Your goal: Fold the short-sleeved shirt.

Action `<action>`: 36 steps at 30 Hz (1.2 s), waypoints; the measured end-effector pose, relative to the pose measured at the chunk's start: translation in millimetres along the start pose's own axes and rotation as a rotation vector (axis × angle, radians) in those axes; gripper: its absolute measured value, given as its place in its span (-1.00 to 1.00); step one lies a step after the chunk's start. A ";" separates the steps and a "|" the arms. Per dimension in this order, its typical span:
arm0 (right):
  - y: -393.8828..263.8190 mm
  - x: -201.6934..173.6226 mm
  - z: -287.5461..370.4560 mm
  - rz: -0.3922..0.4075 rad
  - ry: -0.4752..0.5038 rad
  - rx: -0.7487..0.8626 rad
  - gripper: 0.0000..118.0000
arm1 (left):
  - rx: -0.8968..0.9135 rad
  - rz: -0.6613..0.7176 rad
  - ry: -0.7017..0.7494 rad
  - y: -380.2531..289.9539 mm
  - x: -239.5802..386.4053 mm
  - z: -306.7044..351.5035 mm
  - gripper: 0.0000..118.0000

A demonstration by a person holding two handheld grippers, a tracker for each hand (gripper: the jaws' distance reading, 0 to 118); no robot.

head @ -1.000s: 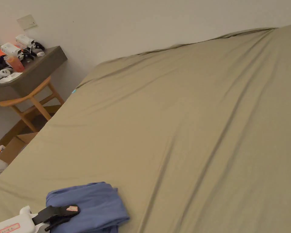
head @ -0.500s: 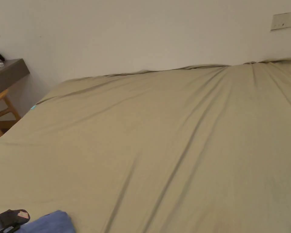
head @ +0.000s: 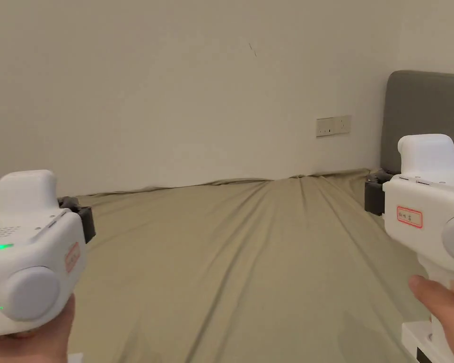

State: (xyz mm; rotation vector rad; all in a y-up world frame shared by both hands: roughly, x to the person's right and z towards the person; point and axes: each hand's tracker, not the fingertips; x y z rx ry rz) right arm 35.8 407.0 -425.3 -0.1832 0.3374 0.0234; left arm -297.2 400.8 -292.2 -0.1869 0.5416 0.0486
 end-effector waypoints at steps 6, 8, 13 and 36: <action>-41.0 -9.8 25.3 -0.010 -0.021 -0.012 -0.95 | -0.042 -0.132 -0.005 -43.4 36.1 16.4 -0.94; -47.2 -6.1 22.9 -0.006 -0.015 -0.048 -0.95 | -0.087 -0.168 -0.012 -46.7 34.5 15.8 -0.94; -37.7 -6.0 23.8 -0.023 0.004 -0.073 -0.95 | -0.052 -0.094 -0.036 -31.7 35.4 28.7 -0.94; -16.8 -9.1 37.5 -0.021 -0.026 0.029 1.00 | 0.050 -0.080 -0.008 -8.8 28.6 43.7 1.00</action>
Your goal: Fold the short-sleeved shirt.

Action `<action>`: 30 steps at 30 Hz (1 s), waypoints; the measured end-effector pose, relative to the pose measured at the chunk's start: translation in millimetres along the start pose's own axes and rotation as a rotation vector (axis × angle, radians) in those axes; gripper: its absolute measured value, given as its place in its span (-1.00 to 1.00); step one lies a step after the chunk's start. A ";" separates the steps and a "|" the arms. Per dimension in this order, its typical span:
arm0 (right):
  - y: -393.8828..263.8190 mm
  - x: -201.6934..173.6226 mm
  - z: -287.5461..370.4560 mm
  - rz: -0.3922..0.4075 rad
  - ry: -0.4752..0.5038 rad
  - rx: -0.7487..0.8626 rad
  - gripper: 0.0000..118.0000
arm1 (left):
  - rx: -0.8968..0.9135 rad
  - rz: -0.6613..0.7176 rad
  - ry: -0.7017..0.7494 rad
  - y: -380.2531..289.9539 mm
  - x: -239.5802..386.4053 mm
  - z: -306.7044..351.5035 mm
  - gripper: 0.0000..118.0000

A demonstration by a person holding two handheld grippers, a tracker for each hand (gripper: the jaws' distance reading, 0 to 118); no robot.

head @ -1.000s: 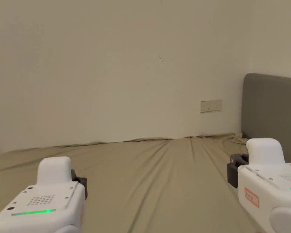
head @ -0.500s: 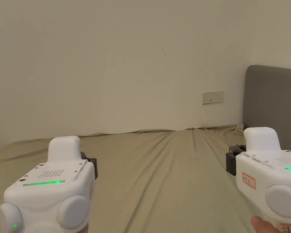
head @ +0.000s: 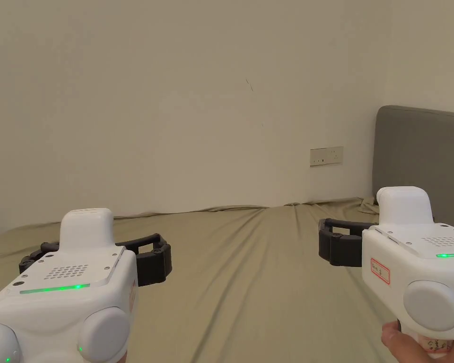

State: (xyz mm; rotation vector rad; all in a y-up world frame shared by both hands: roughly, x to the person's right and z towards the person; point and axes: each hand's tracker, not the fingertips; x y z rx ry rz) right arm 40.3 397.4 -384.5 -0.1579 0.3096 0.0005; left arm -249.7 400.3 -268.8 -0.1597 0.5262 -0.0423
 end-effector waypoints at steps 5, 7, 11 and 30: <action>-2.4 1.9 -10.3 -0.035 0.059 -0.062 1.00 | -0.035 -0.001 -0.004 -2.1 1.2 -9.7 1.00; -6.4 -2.5 -16.5 -0.003 0.071 -0.071 1.00 | -0.037 -0.004 -0.005 -7.5 1.0 -19.7 1.00; -12.0 -5.4 -20.4 0.028 0.089 -0.049 1.00 | -0.031 -0.009 -0.008 -5.9 4.7 -3.2 1.00; -12.8 -21.4 -26.0 0.055 0.062 -0.115 1.00 | -0.062 0.025 -0.013 -4.4 0.3 -16.2 1.00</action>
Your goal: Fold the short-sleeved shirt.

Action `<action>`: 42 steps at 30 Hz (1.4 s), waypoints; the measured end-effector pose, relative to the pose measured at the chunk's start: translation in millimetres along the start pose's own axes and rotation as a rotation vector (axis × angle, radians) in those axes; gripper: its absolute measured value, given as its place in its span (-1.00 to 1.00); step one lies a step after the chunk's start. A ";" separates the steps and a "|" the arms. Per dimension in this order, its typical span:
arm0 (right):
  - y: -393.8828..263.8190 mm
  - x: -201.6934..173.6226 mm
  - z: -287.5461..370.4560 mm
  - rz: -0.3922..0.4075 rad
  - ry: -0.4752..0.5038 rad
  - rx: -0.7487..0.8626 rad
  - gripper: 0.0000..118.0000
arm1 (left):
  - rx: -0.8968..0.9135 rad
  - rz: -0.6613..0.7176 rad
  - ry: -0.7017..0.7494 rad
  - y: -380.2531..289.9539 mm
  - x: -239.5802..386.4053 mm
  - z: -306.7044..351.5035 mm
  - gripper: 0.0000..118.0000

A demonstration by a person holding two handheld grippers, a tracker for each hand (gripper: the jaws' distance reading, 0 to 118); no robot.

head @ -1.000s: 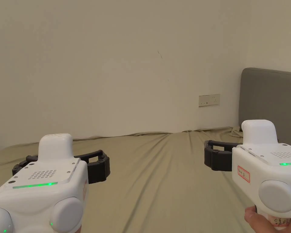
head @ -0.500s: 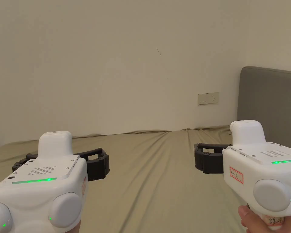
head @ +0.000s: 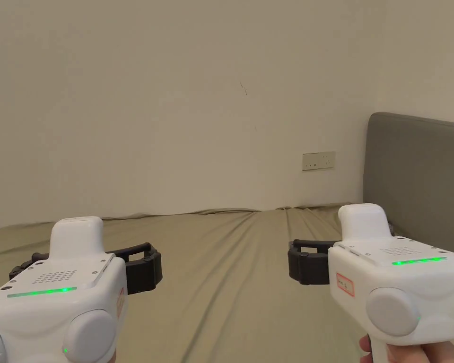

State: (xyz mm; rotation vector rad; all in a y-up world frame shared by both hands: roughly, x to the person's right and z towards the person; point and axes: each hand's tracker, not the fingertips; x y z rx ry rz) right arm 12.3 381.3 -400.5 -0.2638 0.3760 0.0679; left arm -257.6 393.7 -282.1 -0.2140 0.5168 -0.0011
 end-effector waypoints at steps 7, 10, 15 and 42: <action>0.2 3.7 -1.5 -0.049 0.045 -0.011 1.00 | -0.028 0.016 -0.015 -4.0 -1.2 -4.2 1.00; 2.0 7.4 2.5 -0.075 0.059 -0.006 1.00 | -0.042 0.010 -0.008 -6.3 -2.0 -8.0 1.00; 3.4 7.5 3.0 -0.069 0.055 -0.003 1.00 | -0.043 0.017 -0.011 -4.6 -2.6 -8.0 1.00; 1.7 1.3 -2.1 -0.056 0.076 -0.018 1.00 | -0.067 0.003 -0.033 -6.8 7.3 -2.5 1.00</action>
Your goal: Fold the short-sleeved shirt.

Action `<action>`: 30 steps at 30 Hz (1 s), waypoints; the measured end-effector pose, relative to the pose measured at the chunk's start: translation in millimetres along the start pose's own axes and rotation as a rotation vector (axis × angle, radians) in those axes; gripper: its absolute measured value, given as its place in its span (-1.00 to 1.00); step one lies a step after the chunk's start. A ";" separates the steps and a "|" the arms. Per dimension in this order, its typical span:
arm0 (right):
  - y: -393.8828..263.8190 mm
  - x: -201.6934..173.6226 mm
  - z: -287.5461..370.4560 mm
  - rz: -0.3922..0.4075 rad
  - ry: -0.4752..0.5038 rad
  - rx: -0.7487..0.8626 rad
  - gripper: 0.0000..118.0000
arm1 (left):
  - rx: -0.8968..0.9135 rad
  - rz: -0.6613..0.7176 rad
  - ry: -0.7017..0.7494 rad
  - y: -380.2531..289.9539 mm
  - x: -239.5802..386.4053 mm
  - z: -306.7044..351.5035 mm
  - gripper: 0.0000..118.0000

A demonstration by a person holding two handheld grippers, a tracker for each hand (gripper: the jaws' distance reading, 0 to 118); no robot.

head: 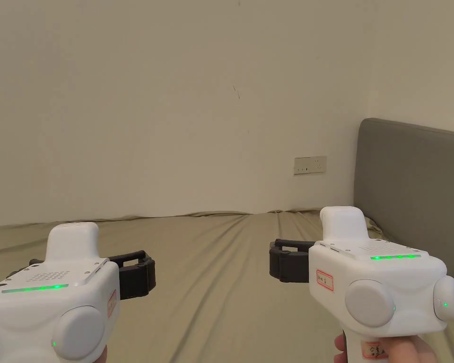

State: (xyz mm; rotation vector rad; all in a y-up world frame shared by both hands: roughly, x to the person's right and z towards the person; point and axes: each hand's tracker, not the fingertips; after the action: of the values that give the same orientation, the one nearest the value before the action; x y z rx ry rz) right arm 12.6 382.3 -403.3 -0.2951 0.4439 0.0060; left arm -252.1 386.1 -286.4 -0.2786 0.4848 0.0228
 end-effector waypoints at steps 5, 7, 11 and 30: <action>2.1 -0.8 3.0 0.013 -0.012 0.007 1.00 | 0.002 -0.001 0.002 0.3 0.3 1.5 1.00; 2.4 -0.1 3.0 0.011 -0.014 0.006 1.00 | -0.001 0.003 -0.001 1.1 -0.4 0.7 1.00; 2.2 1.3 1.4 0.003 -0.002 -0.002 1.00 | 0.001 0.005 0.005 2.6 -1.5 0.9 1.00; 2.7 3.4 1.0 0.002 0.011 -0.006 1.00 | 0.003 -0.008 -0.008 4.8 3.5 4.3 1.00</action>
State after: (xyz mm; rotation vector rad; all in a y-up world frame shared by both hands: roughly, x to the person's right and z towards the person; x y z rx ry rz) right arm 15.9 385.1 -404.6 -0.3007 0.4553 0.0074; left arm -247.4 391.8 -285.6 -0.2778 0.4752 0.0158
